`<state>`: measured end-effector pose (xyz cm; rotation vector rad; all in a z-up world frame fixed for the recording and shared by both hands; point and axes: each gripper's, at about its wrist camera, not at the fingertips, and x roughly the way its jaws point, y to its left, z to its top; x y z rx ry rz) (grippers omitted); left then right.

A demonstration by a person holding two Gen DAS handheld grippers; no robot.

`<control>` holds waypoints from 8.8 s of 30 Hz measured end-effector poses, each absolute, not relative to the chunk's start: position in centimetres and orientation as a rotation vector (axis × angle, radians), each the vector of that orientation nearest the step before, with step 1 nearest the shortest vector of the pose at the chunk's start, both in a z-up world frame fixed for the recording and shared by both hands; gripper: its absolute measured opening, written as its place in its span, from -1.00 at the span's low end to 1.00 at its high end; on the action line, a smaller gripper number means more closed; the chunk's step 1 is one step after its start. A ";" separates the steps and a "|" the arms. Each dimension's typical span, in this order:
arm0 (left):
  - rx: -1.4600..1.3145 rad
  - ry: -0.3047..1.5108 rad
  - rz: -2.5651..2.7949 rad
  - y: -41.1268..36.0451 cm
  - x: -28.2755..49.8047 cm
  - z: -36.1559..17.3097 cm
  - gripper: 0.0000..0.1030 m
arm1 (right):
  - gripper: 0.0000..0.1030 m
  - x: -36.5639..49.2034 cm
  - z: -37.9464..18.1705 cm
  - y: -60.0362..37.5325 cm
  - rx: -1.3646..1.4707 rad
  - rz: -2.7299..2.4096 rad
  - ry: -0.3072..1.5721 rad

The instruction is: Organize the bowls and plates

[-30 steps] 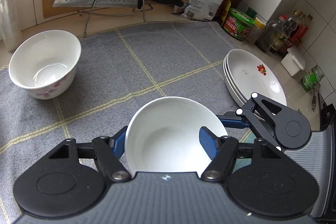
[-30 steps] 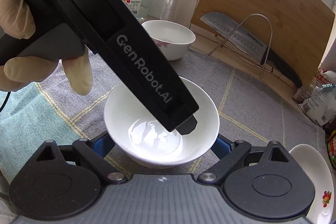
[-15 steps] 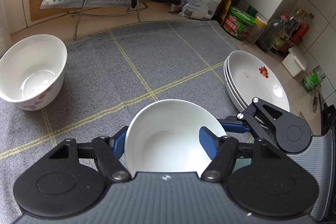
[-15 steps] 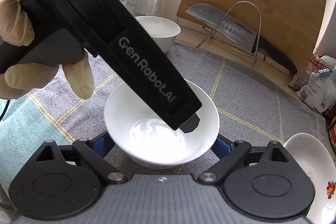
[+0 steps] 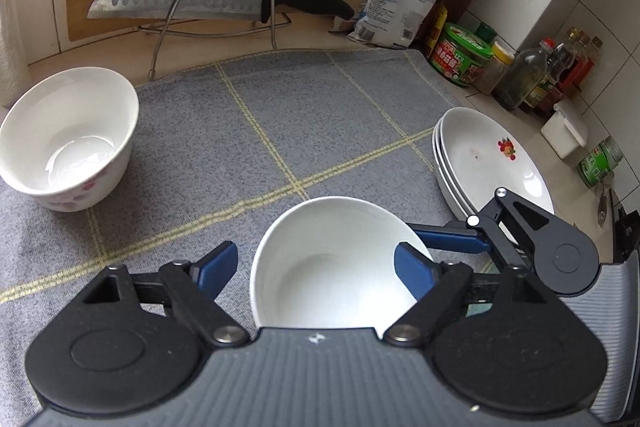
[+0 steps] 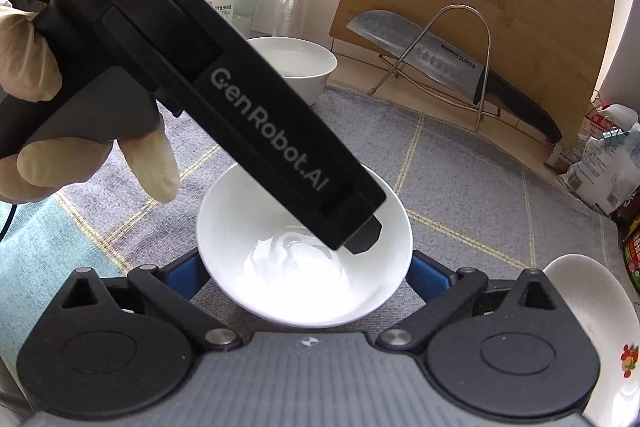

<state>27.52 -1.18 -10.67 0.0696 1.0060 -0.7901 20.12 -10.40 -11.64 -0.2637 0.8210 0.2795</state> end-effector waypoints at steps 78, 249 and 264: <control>0.211 1.116 -0.667 5.7 45.1 -9.5 0.21 | 0.77 39.6 -11.6 -3.9 -0.318 0.511 0.930; 0.269 1.089 -0.802 -1.6 27.9 -6.4 0.48 | 0.96 20.7 -5.6 -14.2 -0.174 0.402 0.902; 0.247 1.100 -0.773 0.5 25.1 -6.6 0.48 | 0.96 20.3 -7.1 -15.6 -0.106 0.369 0.924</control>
